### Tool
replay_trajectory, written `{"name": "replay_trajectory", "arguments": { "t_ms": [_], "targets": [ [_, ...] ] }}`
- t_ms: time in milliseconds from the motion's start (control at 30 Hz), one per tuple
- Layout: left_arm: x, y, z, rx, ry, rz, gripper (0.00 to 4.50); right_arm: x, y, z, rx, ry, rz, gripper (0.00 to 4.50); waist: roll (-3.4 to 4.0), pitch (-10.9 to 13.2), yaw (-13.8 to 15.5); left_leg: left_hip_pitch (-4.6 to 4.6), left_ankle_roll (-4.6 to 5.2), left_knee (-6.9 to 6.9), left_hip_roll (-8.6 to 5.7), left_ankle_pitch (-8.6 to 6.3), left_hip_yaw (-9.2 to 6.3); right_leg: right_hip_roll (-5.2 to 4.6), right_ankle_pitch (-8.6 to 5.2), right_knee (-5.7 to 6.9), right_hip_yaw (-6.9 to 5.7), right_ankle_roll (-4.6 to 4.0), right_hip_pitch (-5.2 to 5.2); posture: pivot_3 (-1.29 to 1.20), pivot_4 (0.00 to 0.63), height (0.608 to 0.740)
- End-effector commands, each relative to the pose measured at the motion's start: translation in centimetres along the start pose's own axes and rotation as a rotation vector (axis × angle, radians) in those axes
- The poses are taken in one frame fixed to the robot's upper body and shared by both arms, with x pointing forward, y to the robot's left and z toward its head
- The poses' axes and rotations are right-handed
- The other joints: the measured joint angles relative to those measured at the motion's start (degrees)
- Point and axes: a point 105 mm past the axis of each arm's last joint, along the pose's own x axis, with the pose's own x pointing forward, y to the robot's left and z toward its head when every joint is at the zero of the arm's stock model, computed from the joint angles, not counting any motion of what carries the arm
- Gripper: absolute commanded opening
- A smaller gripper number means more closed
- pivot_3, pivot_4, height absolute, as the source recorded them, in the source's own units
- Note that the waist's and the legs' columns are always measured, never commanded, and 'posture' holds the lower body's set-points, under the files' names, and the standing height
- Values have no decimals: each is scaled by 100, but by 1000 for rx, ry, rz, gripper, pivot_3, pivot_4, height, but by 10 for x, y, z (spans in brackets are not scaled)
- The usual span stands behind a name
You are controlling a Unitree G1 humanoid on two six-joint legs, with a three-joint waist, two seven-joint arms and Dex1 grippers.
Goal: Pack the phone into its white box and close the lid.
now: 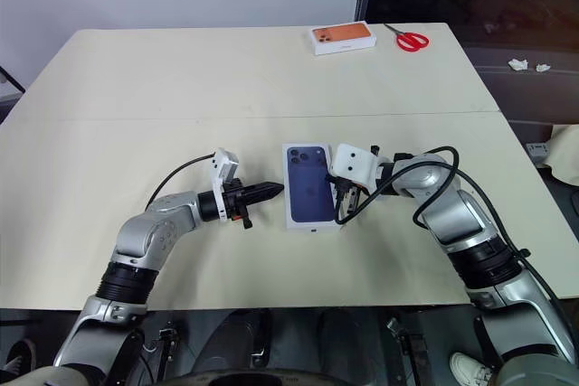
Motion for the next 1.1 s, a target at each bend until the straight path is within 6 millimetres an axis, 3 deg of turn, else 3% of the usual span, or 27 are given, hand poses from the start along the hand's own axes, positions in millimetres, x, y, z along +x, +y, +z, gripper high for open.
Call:
{"name": "replay_trajectory", "arguments": {
  "t_ms": [33,133,200,300,433,533,667,900,1100],
  "targets": [
    [-1,-5,3,33,-5,-19,0,1,7,10,-1,-40,25,33,0,0,0,0,0,0,0,0,0,0,0,0,0,0,0,0,150,740],
    [-4,-3,8,27,-27,-11,0,-1,6,14,3,-65,27,33,0,0,-6,1,0,0,0,0,0,0,0,1,0,0,-1,0,150,740],
    [-6,-1,22,21,-74,-4,0,-3,1,21,28,-106,10,33,0,0,-8,1,0,-1,1,0,-2,1,0,1,0,0,-1,0,150,740],
    [-2,-1,58,25,-182,-15,0,-4,-24,35,80,-187,-89,33,-2,1,-5,0,-1,0,1,1,-2,1,0,3,0,0,-3,0,150,740],
    [17,2,74,58,-214,-9,0,3,-44,29,71,-166,-185,33,-1,-2,10,0,-4,6,-2,2,-2,1,1,5,-3,1,0,0,150,740],
    [34,4,61,94,-156,-12,0,11,-44,19,39,-115,-186,33,-2,-3,5,0,-34,3,-8,20,0,0,1,-3,-1,1,2,0,150,740],
    [42,6,27,145,-12,-37,0,16,-20,-1,3,-32,-84,33,-3,-2,-17,0,-32,3,-9,19,6,1,1,3,3,1,-2,0,150,740],
    [13,-12,-12,79,156,-184,0,-6,30,-8,61,-54,141,33,-2,-11,-25,28,-5,-2,5,3,-1,13,0,-3,3,1,28,0,150,740],
    [-7,-32,-19,63,187,-283,0,-30,63,-6,103,-65,344,33,-2,-11,4,77,5,-14,7,-4,-2,7,-3,-21,2,0,84,0,150,740]
  ]
}}
